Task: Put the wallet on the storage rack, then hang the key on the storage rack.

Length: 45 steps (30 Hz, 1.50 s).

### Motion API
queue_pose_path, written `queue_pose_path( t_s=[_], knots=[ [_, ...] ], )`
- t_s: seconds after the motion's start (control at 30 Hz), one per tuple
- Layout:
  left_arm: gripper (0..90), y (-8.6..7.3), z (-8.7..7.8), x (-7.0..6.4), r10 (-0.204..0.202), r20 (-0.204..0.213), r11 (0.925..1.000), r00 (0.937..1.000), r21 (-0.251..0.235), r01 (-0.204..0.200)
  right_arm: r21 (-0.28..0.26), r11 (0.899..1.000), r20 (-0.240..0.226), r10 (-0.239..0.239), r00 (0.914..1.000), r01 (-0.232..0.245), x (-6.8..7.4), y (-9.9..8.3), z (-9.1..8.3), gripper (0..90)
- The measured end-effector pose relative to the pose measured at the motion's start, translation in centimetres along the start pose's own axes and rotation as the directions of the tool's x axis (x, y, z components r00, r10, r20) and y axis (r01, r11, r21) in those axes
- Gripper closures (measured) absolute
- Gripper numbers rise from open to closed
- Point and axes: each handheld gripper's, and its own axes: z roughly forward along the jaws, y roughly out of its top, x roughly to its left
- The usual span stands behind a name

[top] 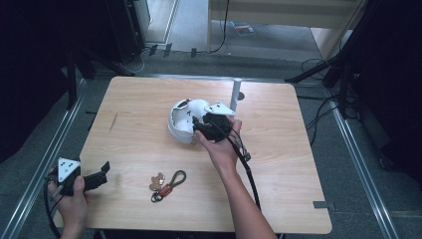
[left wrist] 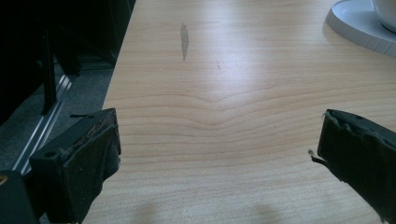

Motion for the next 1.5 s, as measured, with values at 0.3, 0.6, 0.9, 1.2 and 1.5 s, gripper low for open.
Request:
queue_pose_path(
  t_s=[0.3,0.6,0.9,1.2,1.5],
  knots=[
    [0.0,-0.1,-0.1,0.1,-0.007,0.004,0.9999,1.0,-0.01,0.007,0.011,0.999,-0.018,-0.042,0.999,0.042,1.6,-1.8,-3.8,30.2],
    [0.0,-0.1,-0.2,0.1,-0.012,0.005,0.9999,0.9999,-0.01,0.012,0.075,0.997,-0.053,0.008,0.9986,-0.004,2.9,-5.7,-6.0,34.8],
    [0.0,-0.1,-0.2,0.1,-0.019,0.003,0.9998,0.9998,-0.012,0.019,0.237,0.971,-0.141,0.007,0.99,0.027,4.6,-8.0,-5.8,46.3],
    [0.0,-0.1,-0.2,0.1,-0.018,0.004,0.9998,0.9998,-0.01,0.018,0.429,0.9,-0.162,-0.002,0.9869,0.072,5.8,-8.1,-5.1,57.2],
    [0.0,-0.1,-0.2,0.1,-0.021,0.002,0.9998,0.9998,-0.007,0.021,0.588,0.805,-0.142,0.006,0.9898,0.08,6.9,-8.1,-3.4,66.3]
  ],
)
